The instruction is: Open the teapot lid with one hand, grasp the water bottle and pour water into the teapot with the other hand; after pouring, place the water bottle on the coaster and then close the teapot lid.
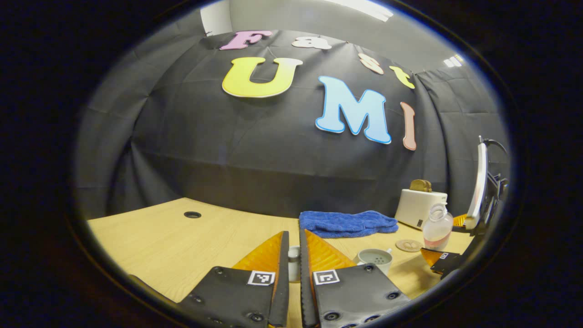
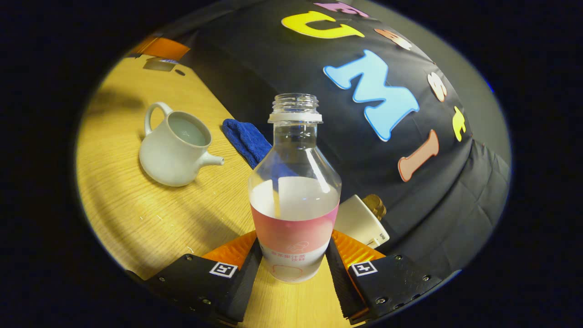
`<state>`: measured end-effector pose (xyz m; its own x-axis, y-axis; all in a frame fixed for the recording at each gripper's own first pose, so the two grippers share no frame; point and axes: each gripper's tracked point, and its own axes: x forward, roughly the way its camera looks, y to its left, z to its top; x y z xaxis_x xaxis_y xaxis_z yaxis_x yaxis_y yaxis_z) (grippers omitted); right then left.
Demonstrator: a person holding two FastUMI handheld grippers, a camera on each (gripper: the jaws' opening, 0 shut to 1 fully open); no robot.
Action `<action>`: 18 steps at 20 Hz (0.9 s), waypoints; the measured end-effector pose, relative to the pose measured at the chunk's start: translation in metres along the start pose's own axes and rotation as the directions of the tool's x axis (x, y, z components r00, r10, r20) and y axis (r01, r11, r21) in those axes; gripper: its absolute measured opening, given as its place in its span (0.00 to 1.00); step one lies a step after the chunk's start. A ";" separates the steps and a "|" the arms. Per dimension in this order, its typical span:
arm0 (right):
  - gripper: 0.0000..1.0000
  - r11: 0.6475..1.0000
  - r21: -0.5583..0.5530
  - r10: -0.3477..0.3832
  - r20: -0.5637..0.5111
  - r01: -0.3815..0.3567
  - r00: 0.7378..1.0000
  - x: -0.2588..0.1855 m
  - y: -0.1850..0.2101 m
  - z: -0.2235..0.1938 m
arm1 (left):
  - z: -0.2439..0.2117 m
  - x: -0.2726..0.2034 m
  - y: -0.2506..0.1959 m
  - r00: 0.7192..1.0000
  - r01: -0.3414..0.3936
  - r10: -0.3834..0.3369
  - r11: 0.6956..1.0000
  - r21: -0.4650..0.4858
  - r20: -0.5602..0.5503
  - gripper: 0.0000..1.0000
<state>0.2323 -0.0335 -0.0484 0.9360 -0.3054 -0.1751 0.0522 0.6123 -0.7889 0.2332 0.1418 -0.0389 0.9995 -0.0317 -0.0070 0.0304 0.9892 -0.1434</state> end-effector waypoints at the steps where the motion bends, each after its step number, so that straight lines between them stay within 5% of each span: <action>1: 0.76 0.998 -0.056 -0.016 0.002 0.016 1.000 0.000 -0.003 0.002 | 0.000 0.001 0.001 1.000 0.001 -0.001 1.000 -0.005 0.000 0.20; 9: 0.75 0.912 -0.398 -0.078 0.059 0.095 0.995 0.010 -0.020 0.023 | -0.004 0.001 0.010 1.000 -0.007 0.006 0.997 -0.075 -0.012 0.20; 18: 0.75 0.809 -0.570 -0.114 0.089 0.145 0.989 0.021 -0.032 0.033 | -0.003 0.002 0.012 1.000 0.000 -0.002 0.997 -0.083 -0.017 0.20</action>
<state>0.2614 -0.0358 -0.0076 0.9513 -0.3067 -0.0309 -0.0210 0.0354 -0.9992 0.2352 0.1532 -0.0439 0.9991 -0.0356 -0.0232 0.0295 0.9739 -0.2250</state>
